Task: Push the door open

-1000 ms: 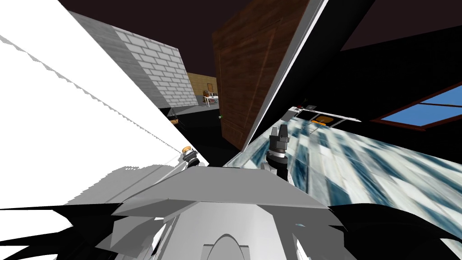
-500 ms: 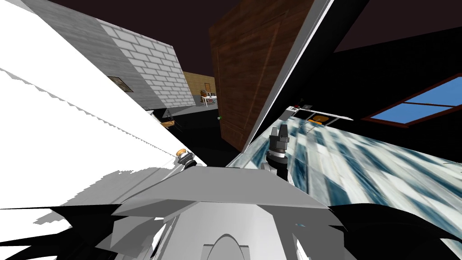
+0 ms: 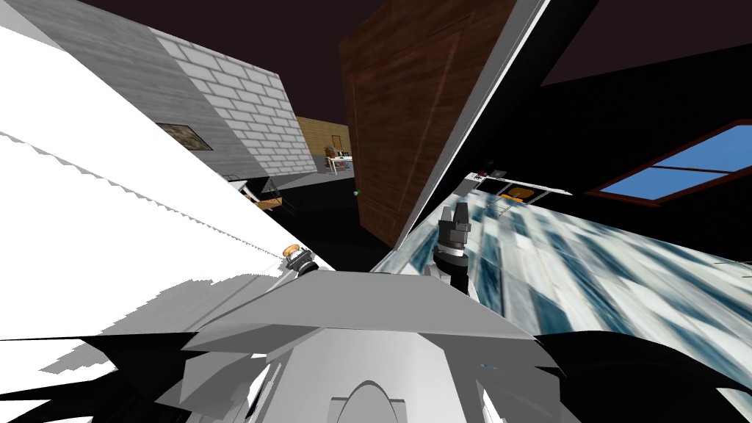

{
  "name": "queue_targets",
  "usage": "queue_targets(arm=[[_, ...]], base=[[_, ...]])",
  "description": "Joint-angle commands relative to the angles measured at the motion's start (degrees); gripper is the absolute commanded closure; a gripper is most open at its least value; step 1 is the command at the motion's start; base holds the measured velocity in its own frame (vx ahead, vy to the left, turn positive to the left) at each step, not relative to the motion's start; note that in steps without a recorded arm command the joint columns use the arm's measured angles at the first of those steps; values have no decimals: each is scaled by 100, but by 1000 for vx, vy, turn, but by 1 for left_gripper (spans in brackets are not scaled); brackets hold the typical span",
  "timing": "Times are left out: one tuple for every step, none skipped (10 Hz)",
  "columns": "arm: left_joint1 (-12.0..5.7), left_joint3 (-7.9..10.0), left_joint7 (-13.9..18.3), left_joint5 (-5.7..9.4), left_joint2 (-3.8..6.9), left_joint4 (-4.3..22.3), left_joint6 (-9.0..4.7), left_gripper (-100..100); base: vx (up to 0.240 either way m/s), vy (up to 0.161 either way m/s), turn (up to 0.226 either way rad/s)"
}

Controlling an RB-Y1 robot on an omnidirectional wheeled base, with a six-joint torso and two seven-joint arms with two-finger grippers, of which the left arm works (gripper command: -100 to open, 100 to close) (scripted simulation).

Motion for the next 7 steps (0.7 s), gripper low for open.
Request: queue_targets(arm=[[119,91,-75,48,3,-161,0,100],[186,196,-108,135,-28,-224,-21,100],[186,196,-108,135,-28,-224,-21,100],[186,196,-108,135,-28,-224,-21,100],[276,338,-153,253,-85,-310,-50,100],[276,338,-153,253,-85,-310,-50,100],[276,338,-153,253,-85,-285,-50,100]], base=[[25,5,-17],[65,32,-67],[66,42,-37],[44,27,-4],[113,55,-88],[116,69,-48],[51,40,16]])
